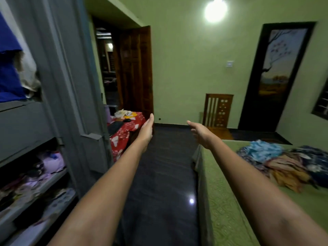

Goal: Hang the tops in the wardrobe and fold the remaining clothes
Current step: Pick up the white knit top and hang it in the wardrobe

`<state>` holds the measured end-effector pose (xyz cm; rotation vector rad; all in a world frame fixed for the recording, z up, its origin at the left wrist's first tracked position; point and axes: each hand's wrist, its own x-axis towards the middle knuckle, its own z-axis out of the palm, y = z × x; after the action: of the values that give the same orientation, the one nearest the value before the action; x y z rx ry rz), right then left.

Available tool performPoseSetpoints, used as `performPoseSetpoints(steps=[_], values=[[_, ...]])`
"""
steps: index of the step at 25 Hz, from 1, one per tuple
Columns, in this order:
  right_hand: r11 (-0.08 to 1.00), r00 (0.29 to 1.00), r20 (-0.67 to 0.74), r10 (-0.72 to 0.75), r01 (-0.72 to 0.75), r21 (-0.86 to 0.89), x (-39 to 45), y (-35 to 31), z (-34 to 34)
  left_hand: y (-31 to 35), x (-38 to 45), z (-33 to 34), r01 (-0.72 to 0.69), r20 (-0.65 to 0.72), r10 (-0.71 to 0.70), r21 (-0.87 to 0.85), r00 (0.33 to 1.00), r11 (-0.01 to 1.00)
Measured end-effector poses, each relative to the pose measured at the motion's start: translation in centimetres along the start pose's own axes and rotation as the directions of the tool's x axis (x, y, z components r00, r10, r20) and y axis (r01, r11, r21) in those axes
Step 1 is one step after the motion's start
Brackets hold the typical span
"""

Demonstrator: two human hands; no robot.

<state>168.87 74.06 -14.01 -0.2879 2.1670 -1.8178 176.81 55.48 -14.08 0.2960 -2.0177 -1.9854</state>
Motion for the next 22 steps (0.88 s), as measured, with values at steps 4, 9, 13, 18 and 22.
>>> performPoseSetpoints(steps=[4,9,13,18,22], values=[[0.999,0.995,-0.097,0.007,-0.004,0.036,0.9,-1.0,-7.1,1.3,4.3,5.4,-0.043,0.089,0.043,-0.002,0.995,0.999],[1.0,0.99,-0.14,-0.005,0.007,0.017,7.6,-0.6,-10.2,0.0,12.0,8.1,-0.085,0.09,0.085,-0.001,0.992,0.996],[1.0,0.99,-0.142,-0.001,0.001,-0.005,16.5,-0.3,-10.0,-1.1,21.8,8.0,-0.091,0.051,0.09,0.014,0.995,0.996],[0.995,0.985,-0.156,-0.073,0.083,0.057,31.6,-6.5,-10.9,3.8,37.8,6.8,-0.168,0.047,0.168,-0.001,0.985,0.986],[0.991,0.975,-0.208,-0.079,0.099,0.089,43.6,-6.2,-10.8,2.7,49.3,7.0,-0.15,0.047,0.15,-0.002,0.988,0.989]])
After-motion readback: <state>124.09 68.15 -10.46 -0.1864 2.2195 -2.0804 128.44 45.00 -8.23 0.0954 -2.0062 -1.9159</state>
